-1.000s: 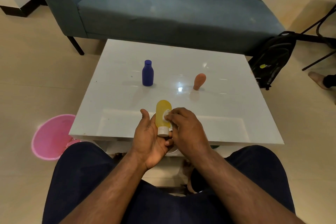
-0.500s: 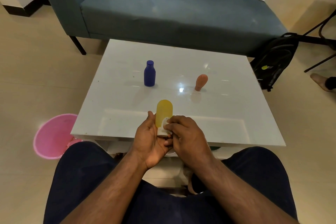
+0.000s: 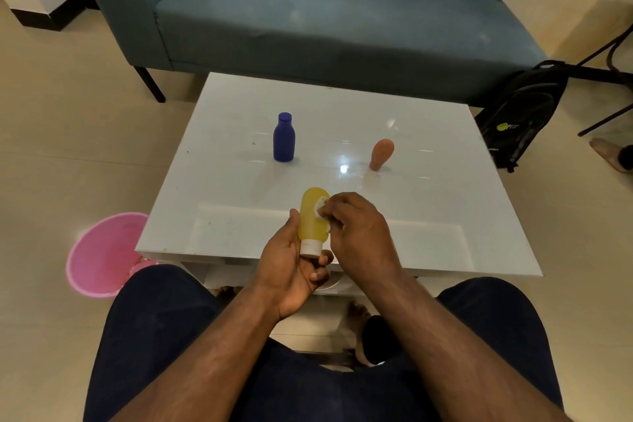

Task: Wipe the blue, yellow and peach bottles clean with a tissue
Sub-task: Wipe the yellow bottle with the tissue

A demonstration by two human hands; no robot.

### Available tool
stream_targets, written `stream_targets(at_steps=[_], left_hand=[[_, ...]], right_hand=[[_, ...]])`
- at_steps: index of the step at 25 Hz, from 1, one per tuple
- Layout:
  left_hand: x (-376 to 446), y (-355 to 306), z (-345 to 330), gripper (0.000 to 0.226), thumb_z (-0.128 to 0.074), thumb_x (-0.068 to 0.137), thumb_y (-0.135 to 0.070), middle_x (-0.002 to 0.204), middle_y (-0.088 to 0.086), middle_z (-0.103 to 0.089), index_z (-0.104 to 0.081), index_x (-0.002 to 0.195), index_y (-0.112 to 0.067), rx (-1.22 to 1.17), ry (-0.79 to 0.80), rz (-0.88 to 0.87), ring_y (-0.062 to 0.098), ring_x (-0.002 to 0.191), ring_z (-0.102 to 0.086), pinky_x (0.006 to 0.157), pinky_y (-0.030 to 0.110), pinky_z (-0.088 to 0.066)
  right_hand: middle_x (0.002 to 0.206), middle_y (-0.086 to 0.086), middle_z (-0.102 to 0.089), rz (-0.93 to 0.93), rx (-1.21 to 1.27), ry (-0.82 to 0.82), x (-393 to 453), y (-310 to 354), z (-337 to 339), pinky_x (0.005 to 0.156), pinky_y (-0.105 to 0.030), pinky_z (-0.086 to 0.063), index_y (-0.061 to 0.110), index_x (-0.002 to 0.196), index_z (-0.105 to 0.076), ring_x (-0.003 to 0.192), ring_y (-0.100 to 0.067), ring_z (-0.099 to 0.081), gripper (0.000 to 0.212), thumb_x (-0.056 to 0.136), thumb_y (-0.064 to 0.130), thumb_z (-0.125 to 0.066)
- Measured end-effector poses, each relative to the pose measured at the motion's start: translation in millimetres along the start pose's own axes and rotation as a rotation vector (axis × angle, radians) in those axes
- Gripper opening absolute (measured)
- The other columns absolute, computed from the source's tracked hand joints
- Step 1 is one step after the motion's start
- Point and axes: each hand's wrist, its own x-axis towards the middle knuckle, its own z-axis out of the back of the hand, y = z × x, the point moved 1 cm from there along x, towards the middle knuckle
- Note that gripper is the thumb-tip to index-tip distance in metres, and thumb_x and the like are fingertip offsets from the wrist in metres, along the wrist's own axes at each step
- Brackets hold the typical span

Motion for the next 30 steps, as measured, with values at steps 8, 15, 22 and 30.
stream_targets(at_steps=[8,15,22,30], left_hand=[[0.0,3.3,1.2,0.068,-0.034,0.096,-0.068,0.083,0.008,-0.062,-0.061,0.130,-0.015,0.087,-0.006,-0.065,0.015,0.061,-0.051,0.044,0.024,-0.036],[-5.8,2.9,-2.4,0.069,-0.029,0.091,-0.075,0.095,0.011,-0.066,-0.075,0.109,-0.026,0.120,-0.010,-0.078,0.015,0.056,-0.054,0.054,0.029,-0.038],[-7.3,1.6,-3.0,0.080,-0.028,0.088,-0.079,0.092,0.010,-0.064,-0.063,0.132,-0.023,0.137,-0.003,-0.070,0.015,0.060,-0.056,0.050,0.026,-0.034],[-4.4,-1.4,-3.5,0.080,-0.024,0.090,-0.077,0.105,0.011,-0.074,-0.065,0.130,-0.022,0.042,0.050,-0.069,0.025,0.086,-0.071,0.062,0.034,-0.053]], right_hand=[[0.111,-0.006,-0.062,0.099,-0.139,0.125,-8.8,6.0,-0.7,0.081,-0.038,-0.051,0.013,0.113,-0.067,0.100,-0.026,-0.054,0.037,0.076,0.009,-0.072],[0.123,0.000,-0.054,0.141,-0.283,0.224,1.1,21.4,-2.8,0.087,-0.026,-0.039,0.018,0.120,-0.062,0.112,-0.019,-0.041,0.039,0.083,0.012,-0.067],[0.117,-0.004,-0.059,0.198,-0.303,0.225,1.5,13.5,2.5,0.083,-0.030,-0.044,0.016,0.114,-0.067,0.106,-0.022,-0.047,0.038,0.077,0.014,-0.074],[0.110,-0.001,-0.061,0.211,-0.257,0.244,-25.3,22.3,-2.7,0.077,-0.031,-0.048,0.017,0.111,-0.067,0.097,-0.020,-0.049,0.042,0.070,0.013,-0.077]])
